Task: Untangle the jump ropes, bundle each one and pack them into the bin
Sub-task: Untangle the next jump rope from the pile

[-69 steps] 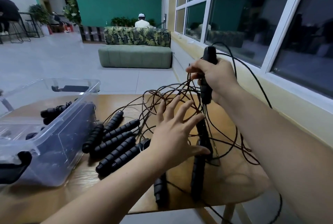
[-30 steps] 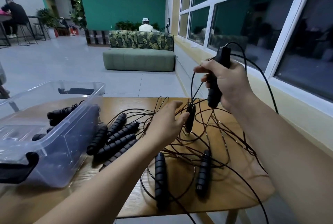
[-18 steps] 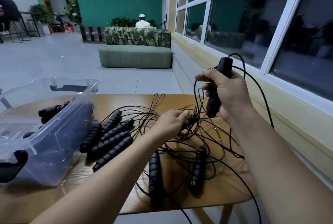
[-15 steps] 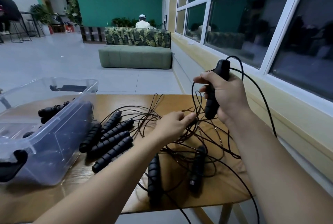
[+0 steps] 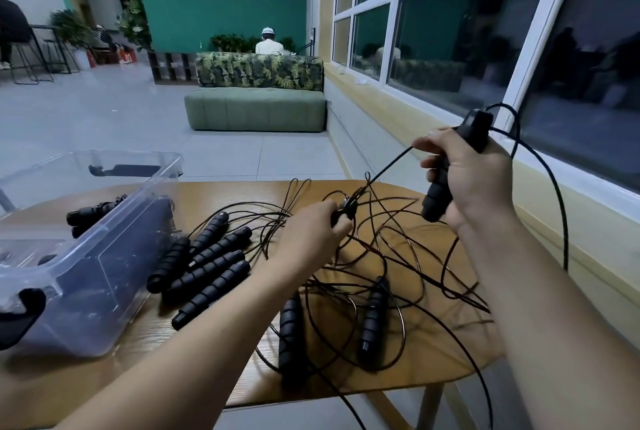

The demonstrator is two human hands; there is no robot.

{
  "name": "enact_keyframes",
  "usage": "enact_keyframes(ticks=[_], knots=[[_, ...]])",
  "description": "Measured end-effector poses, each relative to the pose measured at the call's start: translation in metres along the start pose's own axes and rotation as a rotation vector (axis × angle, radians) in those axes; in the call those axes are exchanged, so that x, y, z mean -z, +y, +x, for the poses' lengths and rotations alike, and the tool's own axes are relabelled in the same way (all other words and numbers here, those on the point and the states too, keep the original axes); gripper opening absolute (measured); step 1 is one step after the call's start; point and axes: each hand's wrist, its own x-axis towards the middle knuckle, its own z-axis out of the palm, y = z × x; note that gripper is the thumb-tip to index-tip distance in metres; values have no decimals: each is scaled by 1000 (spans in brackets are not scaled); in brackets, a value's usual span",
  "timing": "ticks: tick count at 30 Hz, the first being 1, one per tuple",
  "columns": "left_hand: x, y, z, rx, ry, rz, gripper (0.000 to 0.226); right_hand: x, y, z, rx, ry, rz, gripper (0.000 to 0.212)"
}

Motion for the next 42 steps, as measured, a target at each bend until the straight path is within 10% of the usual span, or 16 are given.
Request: enact_keyframes(ticks=[9, 23, 42], knots=[[-3, -1, 4, 22, -114, -297, 46, -1, -4, -6, 26, -59, -4, 4], [-21, 7, 22, -194, -39, 50, 47, -9, 0, -22, -44, -246, 23, 7], [-31, 0, 8, 51, -81, -221, 45, -1, 5, -15, 38, -83, 33, 8]])
